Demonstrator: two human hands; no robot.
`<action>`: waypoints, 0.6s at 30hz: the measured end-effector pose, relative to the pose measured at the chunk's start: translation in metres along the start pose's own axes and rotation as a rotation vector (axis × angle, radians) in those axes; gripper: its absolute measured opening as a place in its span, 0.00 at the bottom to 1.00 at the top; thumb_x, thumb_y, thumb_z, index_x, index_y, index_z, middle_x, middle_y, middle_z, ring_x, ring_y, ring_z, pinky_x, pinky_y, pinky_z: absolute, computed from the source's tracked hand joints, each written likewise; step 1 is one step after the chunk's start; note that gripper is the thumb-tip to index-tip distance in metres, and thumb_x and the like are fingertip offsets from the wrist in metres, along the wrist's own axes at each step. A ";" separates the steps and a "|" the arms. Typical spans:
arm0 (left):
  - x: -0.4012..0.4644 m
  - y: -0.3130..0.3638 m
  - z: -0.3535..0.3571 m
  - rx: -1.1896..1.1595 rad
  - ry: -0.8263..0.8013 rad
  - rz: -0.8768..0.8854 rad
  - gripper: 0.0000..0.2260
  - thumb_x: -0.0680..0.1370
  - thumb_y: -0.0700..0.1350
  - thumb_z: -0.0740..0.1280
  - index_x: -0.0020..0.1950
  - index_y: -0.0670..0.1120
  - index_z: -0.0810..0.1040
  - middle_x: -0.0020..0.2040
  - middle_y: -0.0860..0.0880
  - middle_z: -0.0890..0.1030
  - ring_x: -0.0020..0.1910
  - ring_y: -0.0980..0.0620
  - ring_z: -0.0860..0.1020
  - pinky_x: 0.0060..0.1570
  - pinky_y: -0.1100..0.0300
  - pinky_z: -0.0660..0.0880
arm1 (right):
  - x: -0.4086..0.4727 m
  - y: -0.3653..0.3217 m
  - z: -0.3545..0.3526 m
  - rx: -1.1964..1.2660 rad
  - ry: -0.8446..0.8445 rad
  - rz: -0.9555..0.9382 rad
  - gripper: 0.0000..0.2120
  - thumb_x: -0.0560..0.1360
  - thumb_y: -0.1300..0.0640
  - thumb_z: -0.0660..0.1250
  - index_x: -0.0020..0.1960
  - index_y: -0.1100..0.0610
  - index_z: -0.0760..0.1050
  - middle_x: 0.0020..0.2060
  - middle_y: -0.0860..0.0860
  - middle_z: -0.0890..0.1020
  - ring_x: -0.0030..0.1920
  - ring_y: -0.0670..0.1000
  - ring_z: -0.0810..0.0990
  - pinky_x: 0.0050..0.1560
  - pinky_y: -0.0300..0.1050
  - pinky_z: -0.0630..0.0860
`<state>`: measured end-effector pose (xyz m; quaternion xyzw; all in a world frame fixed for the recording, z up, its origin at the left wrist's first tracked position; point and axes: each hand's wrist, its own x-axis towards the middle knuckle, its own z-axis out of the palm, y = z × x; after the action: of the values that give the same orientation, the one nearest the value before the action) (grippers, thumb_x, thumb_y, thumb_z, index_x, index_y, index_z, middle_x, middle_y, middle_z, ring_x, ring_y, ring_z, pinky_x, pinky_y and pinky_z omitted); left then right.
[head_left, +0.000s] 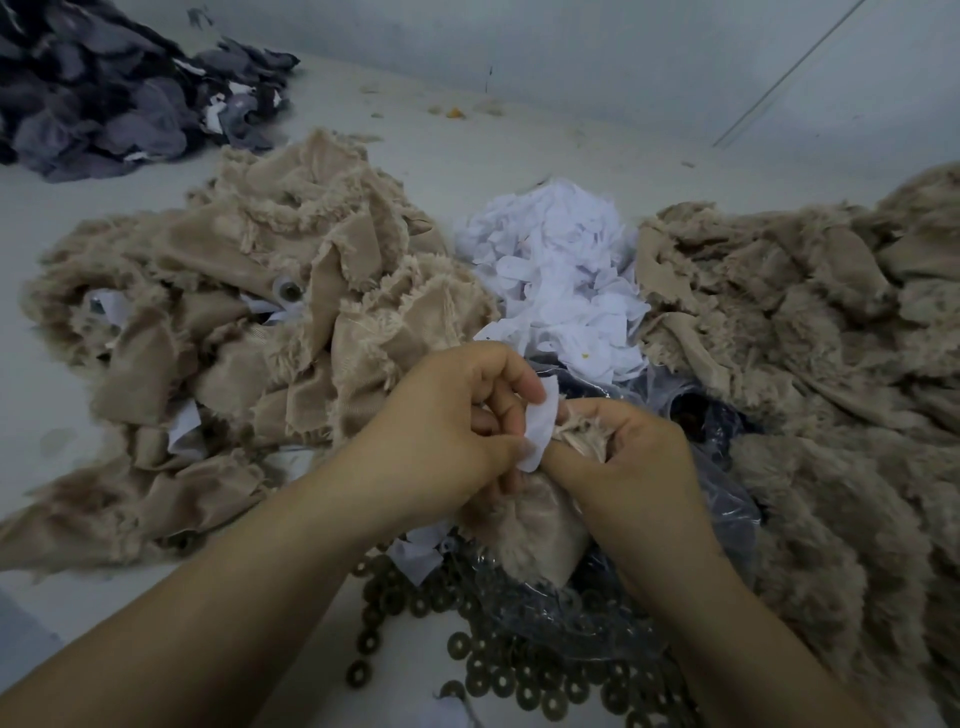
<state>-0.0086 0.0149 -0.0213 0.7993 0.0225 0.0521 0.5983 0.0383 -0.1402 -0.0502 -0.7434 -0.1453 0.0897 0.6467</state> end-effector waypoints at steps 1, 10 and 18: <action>0.001 0.001 -0.001 0.013 -0.022 -0.007 0.13 0.73 0.26 0.69 0.49 0.42 0.76 0.32 0.48 0.79 0.29 0.44 0.81 0.30 0.54 0.78 | 0.000 0.000 0.000 -0.006 0.001 -0.002 0.07 0.68 0.59 0.79 0.45 0.58 0.85 0.36 0.52 0.87 0.40 0.57 0.85 0.39 0.52 0.83; 0.003 0.003 -0.001 0.001 -0.001 -0.028 0.13 0.70 0.26 0.71 0.49 0.42 0.80 0.36 0.42 0.82 0.30 0.42 0.81 0.35 0.47 0.81 | 0.000 -0.002 0.001 0.095 0.002 0.055 0.05 0.68 0.62 0.79 0.43 0.57 0.85 0.37 0.54 0.87 0.42 0.60 0.85 0.40 0.52 0.84; 0.004 -0.002 0.001 -0.141 0.064 -0.115 0.12 0.71 0.23 0.69 0.48 0.37 0.80 0.36 0.37 0.82 0.28 0.45 0.79 0.38 0.42 0.78 | 0.000 -0.002 0.000 0.138 0.005 0.056 0.07 0.67 0.61 0.79 0.44 0.59 0.85 0.37 0.51 0.87 0.41 0.55 0.86 0.37 0.41 0.83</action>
<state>-0.0047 0.0147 -0.0230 0.7504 0.0835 0.0446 0.6542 0.0379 -0.1395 -0.0478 -0.7011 -0.1160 0.1157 0.6939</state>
